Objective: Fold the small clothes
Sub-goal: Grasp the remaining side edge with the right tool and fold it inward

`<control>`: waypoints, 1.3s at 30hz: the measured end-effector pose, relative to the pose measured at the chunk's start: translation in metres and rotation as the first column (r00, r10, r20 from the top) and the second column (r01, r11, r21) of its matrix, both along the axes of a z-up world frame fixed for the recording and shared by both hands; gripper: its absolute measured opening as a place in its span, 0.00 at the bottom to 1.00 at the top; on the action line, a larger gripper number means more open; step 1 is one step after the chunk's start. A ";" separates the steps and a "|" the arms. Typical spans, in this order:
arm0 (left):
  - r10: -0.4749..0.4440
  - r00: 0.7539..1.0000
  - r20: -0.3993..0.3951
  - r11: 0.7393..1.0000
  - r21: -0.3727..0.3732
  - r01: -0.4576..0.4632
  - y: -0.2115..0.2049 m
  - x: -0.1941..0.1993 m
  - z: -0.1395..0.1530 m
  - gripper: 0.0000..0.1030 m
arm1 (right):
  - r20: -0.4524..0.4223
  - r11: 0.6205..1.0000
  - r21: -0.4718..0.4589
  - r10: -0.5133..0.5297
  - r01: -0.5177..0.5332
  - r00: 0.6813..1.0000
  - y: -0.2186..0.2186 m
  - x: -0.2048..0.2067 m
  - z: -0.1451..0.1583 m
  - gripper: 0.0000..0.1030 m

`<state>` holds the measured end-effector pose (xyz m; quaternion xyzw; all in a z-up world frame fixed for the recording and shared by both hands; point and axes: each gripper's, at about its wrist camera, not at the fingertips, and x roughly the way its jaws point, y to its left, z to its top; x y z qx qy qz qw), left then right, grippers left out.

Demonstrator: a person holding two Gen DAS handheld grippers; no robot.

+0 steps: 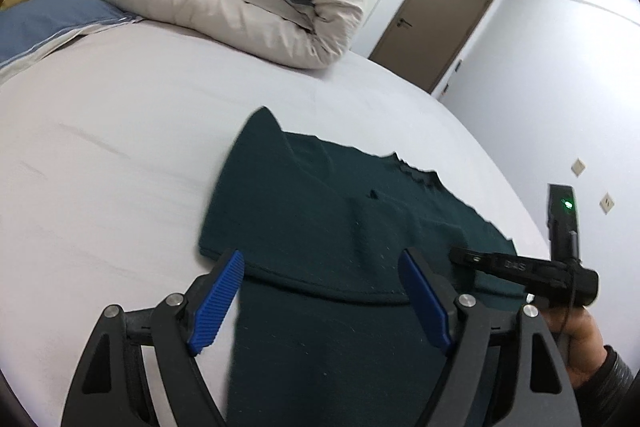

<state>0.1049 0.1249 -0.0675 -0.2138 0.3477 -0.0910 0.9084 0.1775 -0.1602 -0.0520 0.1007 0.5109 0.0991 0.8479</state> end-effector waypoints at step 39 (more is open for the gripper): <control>0.036 0.980 -0.196 0.965 0.260 0.016 0.007 0.182 -0.050 0.19 | 0.099 0.993 -0.110 -0.030 0.041 0.995 -0.085 -0.011 -0.017 0.08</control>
